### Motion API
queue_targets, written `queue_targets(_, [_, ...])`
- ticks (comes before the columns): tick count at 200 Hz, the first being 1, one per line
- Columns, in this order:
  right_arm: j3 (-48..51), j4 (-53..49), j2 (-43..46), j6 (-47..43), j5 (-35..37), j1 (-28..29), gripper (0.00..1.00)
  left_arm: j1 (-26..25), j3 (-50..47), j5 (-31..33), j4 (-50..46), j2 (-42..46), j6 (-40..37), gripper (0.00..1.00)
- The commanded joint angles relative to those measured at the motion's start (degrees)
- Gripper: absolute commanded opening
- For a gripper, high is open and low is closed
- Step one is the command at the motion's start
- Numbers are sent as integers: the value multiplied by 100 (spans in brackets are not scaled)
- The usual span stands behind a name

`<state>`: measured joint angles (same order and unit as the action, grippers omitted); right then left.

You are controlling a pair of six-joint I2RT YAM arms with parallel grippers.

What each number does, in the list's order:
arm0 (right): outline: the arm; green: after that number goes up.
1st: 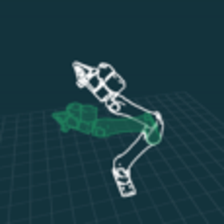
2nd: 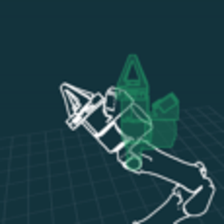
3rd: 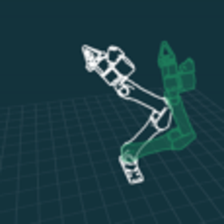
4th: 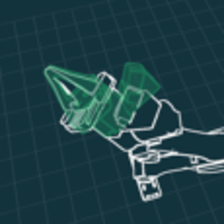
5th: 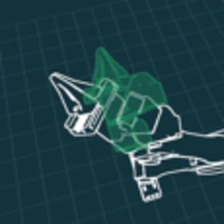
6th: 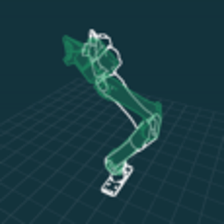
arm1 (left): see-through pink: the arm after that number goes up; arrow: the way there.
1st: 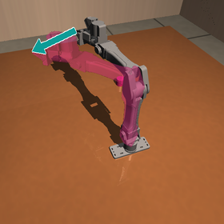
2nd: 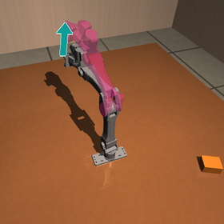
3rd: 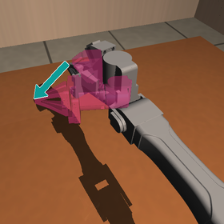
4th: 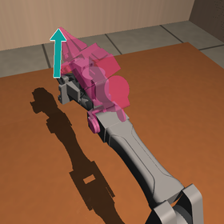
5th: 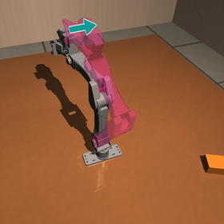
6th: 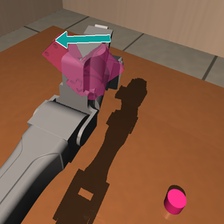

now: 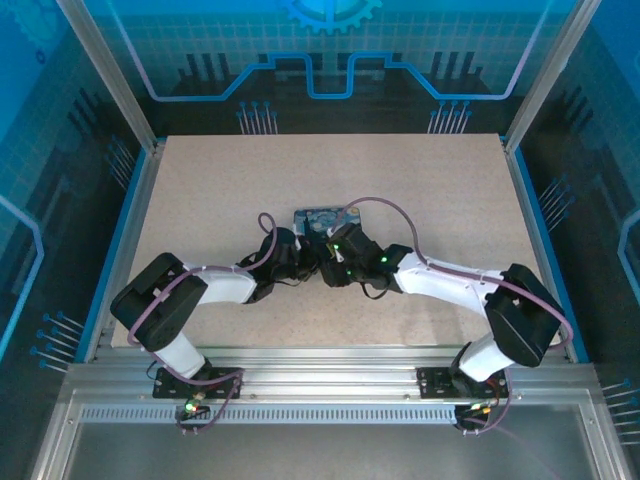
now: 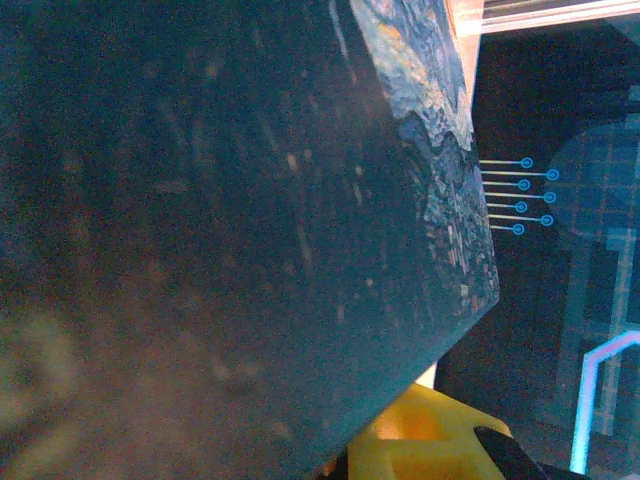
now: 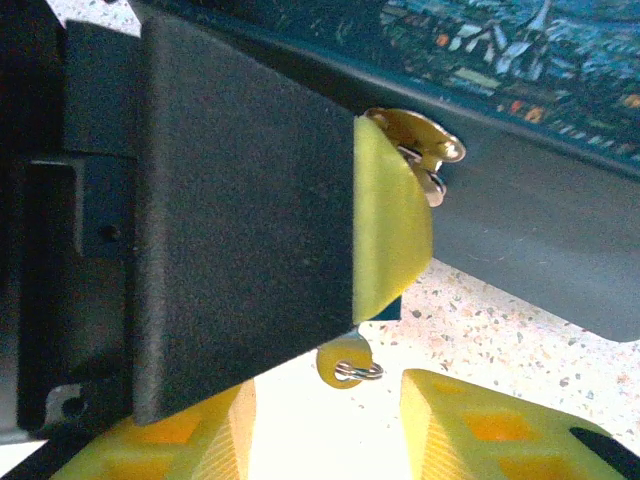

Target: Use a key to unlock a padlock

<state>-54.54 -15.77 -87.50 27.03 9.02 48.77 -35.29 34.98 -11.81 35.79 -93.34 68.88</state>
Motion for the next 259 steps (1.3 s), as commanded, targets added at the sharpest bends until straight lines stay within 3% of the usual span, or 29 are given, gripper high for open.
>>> queue_targets(1, [-243,118,-159,-77,176,62,43,-19,184,-202,104,164,-42,0])
queue_targets(104, [-443,-4,-294,-197,337,71,35,-22,154,-239,167,140,-34,0])
queue_targets(125, [-476,-30,-307,-255,314,74,25,-22,165,-242,173,124,-40,0])
queue_targets(149, [-449,6,-337,-309,228,65,6,-17,157,-245,188,114,-48,0])
queue_targets(190, [-259,316,-372,-224,-252,-5,0,-22,106,-225,198,123,-90,1])
queue_targets(217, [-188,402,-424,-152,-418,-57,0,-12,71,-214,215,123,-96,5])
queue_targets(259, [-36,518,-516,-173,-445,-91,0,-12,-82,-101,244,105,-149,28])
